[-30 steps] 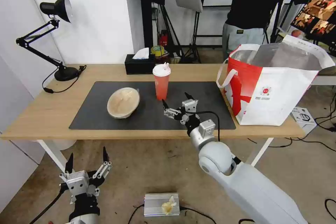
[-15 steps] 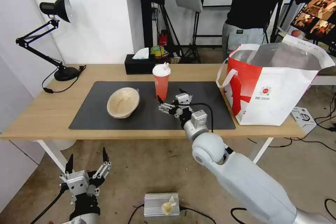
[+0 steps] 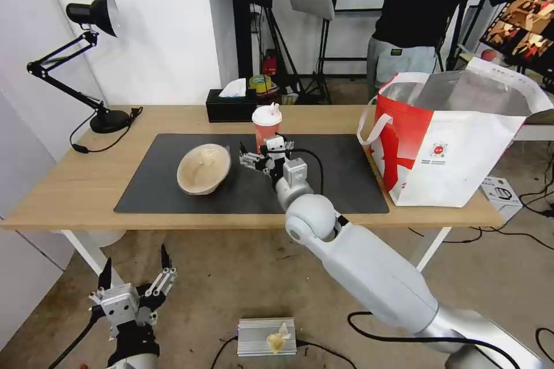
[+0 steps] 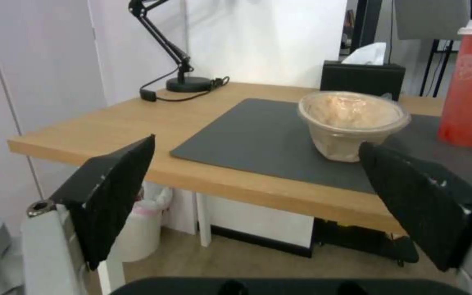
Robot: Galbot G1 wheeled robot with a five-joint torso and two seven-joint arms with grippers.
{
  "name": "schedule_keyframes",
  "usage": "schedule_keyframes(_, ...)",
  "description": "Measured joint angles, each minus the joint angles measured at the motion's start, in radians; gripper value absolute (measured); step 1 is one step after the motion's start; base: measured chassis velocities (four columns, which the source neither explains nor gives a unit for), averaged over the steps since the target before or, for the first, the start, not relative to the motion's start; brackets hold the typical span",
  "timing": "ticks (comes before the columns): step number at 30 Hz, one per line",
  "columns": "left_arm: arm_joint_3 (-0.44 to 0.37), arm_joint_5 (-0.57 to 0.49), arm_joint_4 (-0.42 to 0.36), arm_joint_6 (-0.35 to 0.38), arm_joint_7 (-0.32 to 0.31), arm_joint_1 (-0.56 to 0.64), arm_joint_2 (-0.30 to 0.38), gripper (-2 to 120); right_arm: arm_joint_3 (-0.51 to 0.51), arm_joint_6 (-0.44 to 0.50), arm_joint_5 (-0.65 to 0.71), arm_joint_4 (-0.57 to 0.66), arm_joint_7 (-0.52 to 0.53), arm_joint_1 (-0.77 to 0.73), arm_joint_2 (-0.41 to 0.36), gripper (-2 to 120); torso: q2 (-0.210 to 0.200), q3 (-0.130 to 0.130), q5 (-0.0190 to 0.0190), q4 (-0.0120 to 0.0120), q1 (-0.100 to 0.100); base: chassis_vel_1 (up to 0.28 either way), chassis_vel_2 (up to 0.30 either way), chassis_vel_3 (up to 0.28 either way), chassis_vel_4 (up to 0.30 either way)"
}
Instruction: Pick up the trash from the table and place it into the takeout bag.
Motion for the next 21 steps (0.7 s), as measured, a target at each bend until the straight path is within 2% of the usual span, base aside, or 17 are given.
schedule_keyframes(11, 0.002, 0.006, -0.001, -0.004, 0.0, 0.004, -0.004, 100, 0.007, -0.041, 0.001, -0.005, 0.045, -0.001, 0.009, 100, 0.0, 0.0, 0.0, -0.0001, 0.0, 0.0, 0.0, 0.0, 0.0)
schedule_keyframes(21, 0.004, 0.009, 0.002, -0.005, 0.0, 0.005, -0.006, 100, 0.021, -0.055, -0.024, -0.059, 0.053, 0.007, 0.067, 100, 0.0, 0.0, -0.0001, 0.0, 0.0, 0.0, 0.0, 0.0, 0.0)
